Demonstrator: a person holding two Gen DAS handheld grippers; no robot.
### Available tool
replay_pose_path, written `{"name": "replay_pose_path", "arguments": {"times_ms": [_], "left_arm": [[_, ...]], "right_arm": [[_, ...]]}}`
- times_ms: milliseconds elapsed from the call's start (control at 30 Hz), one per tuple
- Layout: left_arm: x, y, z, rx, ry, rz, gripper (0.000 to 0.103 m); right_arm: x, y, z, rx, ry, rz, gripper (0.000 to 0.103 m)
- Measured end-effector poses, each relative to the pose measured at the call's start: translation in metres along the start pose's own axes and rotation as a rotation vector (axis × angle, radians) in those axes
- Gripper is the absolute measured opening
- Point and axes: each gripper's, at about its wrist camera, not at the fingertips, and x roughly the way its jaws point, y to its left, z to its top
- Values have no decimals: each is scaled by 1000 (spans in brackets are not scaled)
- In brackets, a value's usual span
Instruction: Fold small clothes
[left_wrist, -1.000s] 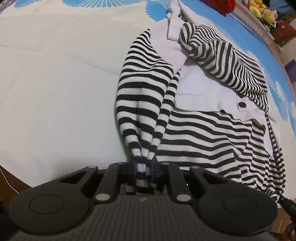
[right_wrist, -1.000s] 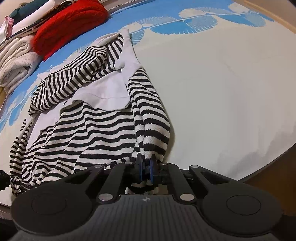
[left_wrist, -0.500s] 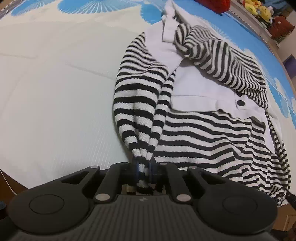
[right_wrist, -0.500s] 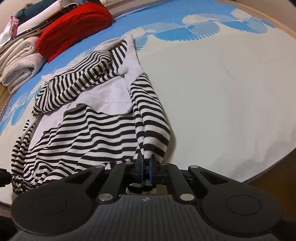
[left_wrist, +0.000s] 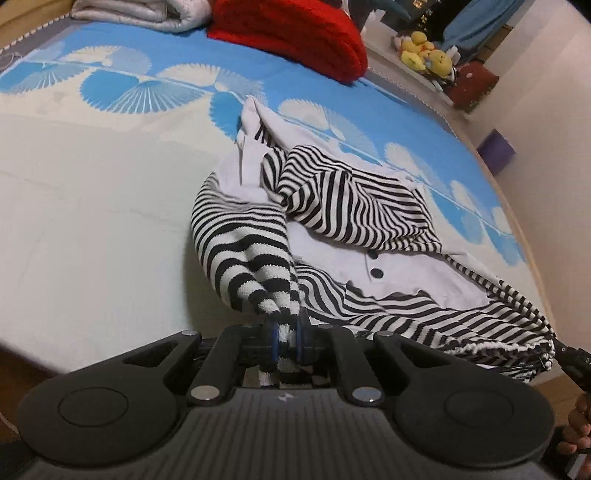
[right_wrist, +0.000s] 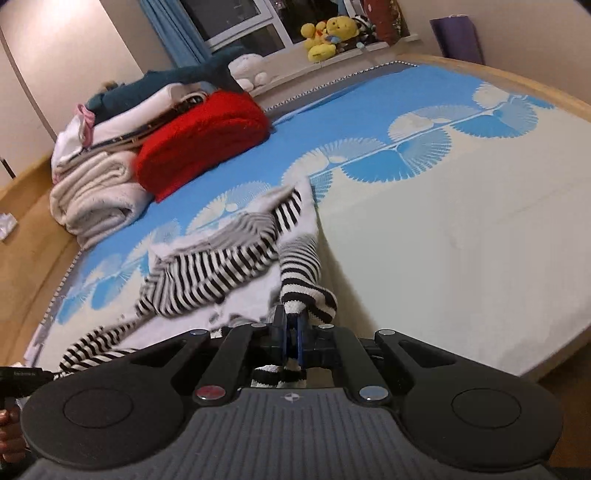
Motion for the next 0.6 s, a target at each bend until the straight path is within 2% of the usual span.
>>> {"name": "replay_pose_path", "arguments": {"times_ms": [67,200,333,367,467,567,600], "left_arm": [[-20,0,-8,-19,31,-29,9],[-58,-1,-18,-13,41,-120,9],[-48,6,8,-90,55,-196,9],[-37,10,23,-122,52,-219,9],[8,18,79,-198,43,-220,9],[69,31,143,-300,35,-152,19],[80,37,158,-322,19,-131,22]], "right_arm": [[-26,4,-2,-18,-12,16,4],[-74,11,-10,-26,-30,22,4],[-75,10,6,31,-43,34,4],[-65,10,16,40,-44,37,4],[-8,12,61,40,-42,38,4],[85,5,119,151,9,49,6],[112,3,134,190,28,29,13]]}}
